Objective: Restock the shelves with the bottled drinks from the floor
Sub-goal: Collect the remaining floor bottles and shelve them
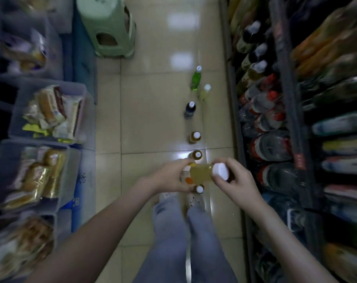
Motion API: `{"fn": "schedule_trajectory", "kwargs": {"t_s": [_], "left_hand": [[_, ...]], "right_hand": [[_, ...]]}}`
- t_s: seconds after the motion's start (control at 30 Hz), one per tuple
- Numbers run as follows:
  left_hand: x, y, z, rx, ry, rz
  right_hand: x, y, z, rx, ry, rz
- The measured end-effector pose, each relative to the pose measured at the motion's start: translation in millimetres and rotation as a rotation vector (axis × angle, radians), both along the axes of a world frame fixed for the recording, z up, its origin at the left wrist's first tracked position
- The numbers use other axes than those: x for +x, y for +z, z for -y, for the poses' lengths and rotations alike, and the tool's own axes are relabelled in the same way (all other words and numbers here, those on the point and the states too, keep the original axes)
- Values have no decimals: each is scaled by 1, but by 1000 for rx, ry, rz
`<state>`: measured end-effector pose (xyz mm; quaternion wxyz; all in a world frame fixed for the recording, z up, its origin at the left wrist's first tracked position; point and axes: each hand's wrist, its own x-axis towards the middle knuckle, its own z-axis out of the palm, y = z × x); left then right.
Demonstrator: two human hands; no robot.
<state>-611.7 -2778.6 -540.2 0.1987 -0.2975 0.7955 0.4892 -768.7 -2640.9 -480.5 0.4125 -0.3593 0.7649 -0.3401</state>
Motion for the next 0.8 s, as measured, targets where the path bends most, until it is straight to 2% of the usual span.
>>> {"fn": "schedule_trajectory", "kwargs": {"t_s": [0.13,0.27,0.33,0.5,0.63,0.8], "left_hand": [[-16,99,9,13,-91,-52],[-48,165,-2,339,-88,-116],[-68,192,-16,409,-120,-161],[-101,237,-78,508,-255,-203],[-100,260,-143,565,-432,-180],[-82,276,-256,524,-685,-222]], "right_hand": [[-1,78,-9,-105,-315,75],[4,125,-34,-132,-499,132],[12,143,-55,-135,-536,144],[35,184,-118,-240,-757,217],[58,207,-188,-271,-797,221],[114,212,-302,-366,-955,205]]}}
